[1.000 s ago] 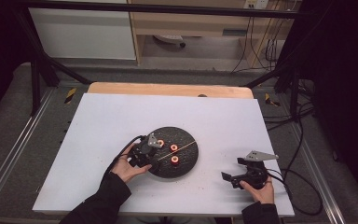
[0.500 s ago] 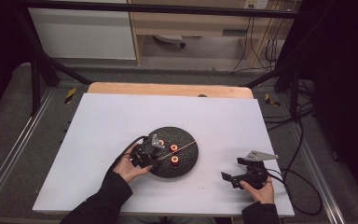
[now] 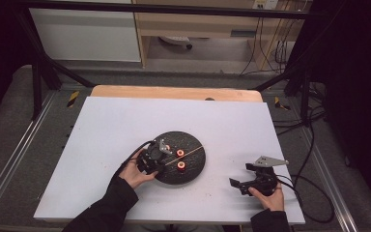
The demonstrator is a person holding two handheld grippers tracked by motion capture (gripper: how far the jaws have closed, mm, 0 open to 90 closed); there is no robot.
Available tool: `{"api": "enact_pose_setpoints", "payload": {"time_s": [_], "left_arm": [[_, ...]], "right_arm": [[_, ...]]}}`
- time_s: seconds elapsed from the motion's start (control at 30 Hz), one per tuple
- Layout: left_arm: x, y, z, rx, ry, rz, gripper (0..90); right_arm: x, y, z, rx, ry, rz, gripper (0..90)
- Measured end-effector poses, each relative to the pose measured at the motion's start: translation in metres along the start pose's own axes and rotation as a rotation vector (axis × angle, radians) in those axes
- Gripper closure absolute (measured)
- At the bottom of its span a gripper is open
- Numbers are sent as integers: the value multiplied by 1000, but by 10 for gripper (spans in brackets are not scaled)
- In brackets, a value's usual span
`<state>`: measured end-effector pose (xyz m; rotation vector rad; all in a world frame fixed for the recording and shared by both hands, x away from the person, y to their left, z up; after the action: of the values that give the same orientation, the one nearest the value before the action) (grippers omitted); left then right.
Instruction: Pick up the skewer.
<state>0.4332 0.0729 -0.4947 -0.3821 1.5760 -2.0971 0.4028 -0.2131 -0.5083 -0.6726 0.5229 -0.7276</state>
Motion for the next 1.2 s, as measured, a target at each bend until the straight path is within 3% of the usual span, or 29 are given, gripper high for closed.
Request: {"api": "enact_pose_setpoints", "payload": {"time_s": [0.33,0.67,0.97,1.2], "left_arm": [[1,-3,-1,10,7,3,877],[5,-17,-3,79,-4,-2,882],[9,-24,-9,165,-69,-29,883],[11,-28,-11,206,-105,-20,883]], "right_arm": [[0,0,0,3,0,-2,10],[0,-1,0,4,3,-2,10],[0,-1,1,10,4,-4,8],[0,-1,1,11,8,-2,8]]}}
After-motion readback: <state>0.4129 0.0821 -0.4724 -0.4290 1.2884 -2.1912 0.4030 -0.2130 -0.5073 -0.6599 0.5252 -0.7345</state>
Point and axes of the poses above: each handheld gripper's, and its own axes: y roughly forward along the jaws, z roughly out of its top, x roughly to its right, the point moved 9 cm from there along y, roughly forward along the jaws, and after that the axes turned 10 degrees about -x, right-handed, at the moved point
